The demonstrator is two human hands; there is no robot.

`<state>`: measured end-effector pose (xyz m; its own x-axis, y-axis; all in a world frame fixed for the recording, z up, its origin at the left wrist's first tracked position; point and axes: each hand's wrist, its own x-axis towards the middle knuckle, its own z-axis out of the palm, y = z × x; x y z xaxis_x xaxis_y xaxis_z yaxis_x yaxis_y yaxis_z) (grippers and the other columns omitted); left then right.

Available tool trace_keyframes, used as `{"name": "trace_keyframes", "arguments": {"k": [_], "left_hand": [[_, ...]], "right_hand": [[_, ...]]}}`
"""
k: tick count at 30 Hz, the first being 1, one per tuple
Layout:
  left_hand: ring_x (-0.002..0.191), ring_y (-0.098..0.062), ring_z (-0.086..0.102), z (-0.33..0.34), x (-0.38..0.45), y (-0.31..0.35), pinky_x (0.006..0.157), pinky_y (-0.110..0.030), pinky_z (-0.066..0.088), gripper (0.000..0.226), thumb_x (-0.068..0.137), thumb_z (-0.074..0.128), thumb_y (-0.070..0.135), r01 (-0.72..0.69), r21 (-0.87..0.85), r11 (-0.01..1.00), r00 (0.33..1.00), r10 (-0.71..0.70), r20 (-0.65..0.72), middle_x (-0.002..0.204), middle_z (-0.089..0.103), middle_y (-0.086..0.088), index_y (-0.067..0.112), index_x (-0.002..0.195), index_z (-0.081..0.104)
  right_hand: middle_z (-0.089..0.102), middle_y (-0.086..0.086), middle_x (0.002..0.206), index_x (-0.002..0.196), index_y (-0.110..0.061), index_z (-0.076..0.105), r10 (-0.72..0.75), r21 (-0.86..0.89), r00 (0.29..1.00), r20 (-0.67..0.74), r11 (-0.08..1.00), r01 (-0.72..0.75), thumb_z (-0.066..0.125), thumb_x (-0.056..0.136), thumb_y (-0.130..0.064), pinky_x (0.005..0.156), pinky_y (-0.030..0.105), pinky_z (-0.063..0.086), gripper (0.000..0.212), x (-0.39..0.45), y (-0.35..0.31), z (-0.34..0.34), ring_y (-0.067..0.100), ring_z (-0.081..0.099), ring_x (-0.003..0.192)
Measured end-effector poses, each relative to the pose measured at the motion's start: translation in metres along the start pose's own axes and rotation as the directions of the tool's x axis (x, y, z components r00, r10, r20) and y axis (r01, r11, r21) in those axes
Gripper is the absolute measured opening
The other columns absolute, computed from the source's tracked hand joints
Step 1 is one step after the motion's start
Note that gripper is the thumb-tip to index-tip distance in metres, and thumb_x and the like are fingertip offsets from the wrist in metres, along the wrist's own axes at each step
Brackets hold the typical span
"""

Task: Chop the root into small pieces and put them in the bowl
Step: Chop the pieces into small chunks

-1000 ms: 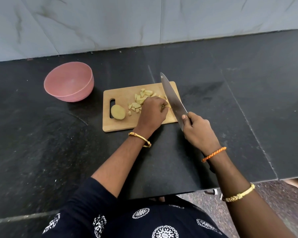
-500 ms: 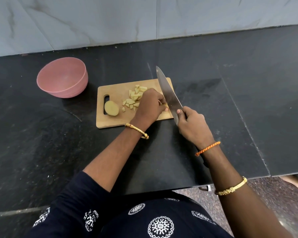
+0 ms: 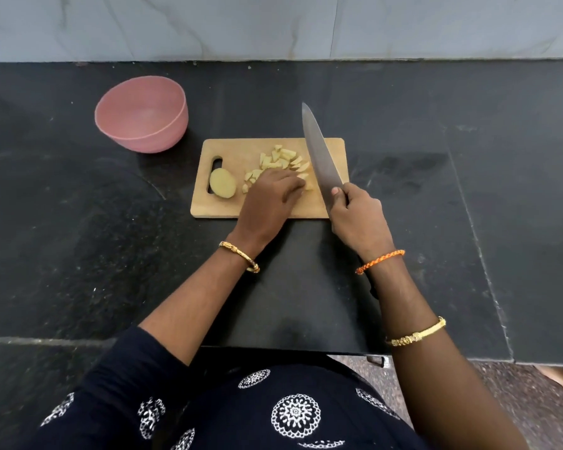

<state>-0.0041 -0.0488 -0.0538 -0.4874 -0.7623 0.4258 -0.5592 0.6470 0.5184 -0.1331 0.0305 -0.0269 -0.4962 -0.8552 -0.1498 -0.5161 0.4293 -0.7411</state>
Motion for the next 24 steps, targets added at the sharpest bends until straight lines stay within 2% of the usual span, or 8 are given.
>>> {"name": "trace_keyframes", "arguments": {"k": [3,9,13,17,20,24], "left_hand": [[0.095,-0.027,0.065,0.004,-0.006,-0.006,0.086,-0.034,0.051,0.014,0.083,0.065,0.007,-0.097,0.085,0.992,0.995,0.098,-0.006,0.098,0.071,-0.014,0.003,0.095,0.069],[0.094,-0.026,0.068,0.010,-0.013,-0.006,0.085,-0.036,0.052,0.022,0.083,0.058,0.007,-0.141,0.154,0.978,0.990,0.144,-0.006,0.100,0.072,-0.012,0.003,0.101,0.070],[0.101,-0.026,0.066,0.010,-0.017,-0.003,0.091,-0.038,0.051,0.028,0.080,0.060,-0.003,-0.087,0.072,0.994,0.996,0.086,0.016,0.110,0.068,-0.015,0.002,0.107,0.068],[0.106,-0.024,0.064,0.011,-0.019,0.003,0.096,-0.037,0.049,0.031,0.082,0.057,-0.007,-0.006,-0.001,1.000,1.000,0.006,-0.010,0.113,0.066,-0.014,0.002,0.109,0.067],[0.103,-0.022,0.065,0.013,-0.020,0.009,0.094,-0.034,0.050,0.031,0.086,0.057,-0.001,0.131,-0.133,0.983,0.989,-0.138,-0.048,0.113,0.067,-0.012,0.005,0.116,0.064],[0.113,-0.016,0.060,0.014,-0.022,0.011,0.104,-0.027,0.040,0.048,0.085,0.063,0.007,0.253,-0.240,0.937,0.962,-0.271,-0.046,0.111,0.069,-0.005,0.009,0.132,0.050]], "right_hand": [[0.049,0.001,0.068,0.074,-0.017,0.042,-0.005,-0.006,0.999,0.035,1.000,0.005,0.036,0.099,-0.028,0.064,0.031,0.037,0.029,0.003,-0.005,0.006,0.027,0.050,0.071],[0.056,0.010,0.081,0.087,-0.012,0.051,-0.037,-0.055,0.998,0.056,0.998,0.040,0.036,0.099,-0.029,0.072,0.039,0.048,0.025,0.001,0.000,0.006,0.033,0.056,0.081],[0.058,0.012,0.080,0.089,-0.011,0.051,-0.082,-0.092,0.996,0.046,0.992,0.086,0.035,0.099,-0.031,0.072,0.042,0.050,0.027,-0.005,0.004,0.006,0.035,0.057,0.080],[0.057,0.012,0.082,0.096,-0.010,0.052,-0.094,-0.133,0.995,0.042,0.986,0.099,0.034,0.099,-0.031,0.068,0.038,0.047,0.028,-0.012,0.008,0.006,0.035,0.055,0.078],[0.060,0.014,0.084,0.097,-0.009,0.053,-0.094,-0.138,0.995,0.039,0.985,0.099,0.034,0.099,-0.031,0.071,0.041,0.050,0.029,-0.017,0.008,0.005,0.036,0.057,0.079],[0.058,0.014,0.082,0.096,-0.009,0.052,-0.092,-0.144,0.994,0.051,0.985,0.098,0.033,0.100,-0.031,0.069,0.040,0.050,0.029,-0.024,0.011,0.002,0.036,0.057,0.079]]}}
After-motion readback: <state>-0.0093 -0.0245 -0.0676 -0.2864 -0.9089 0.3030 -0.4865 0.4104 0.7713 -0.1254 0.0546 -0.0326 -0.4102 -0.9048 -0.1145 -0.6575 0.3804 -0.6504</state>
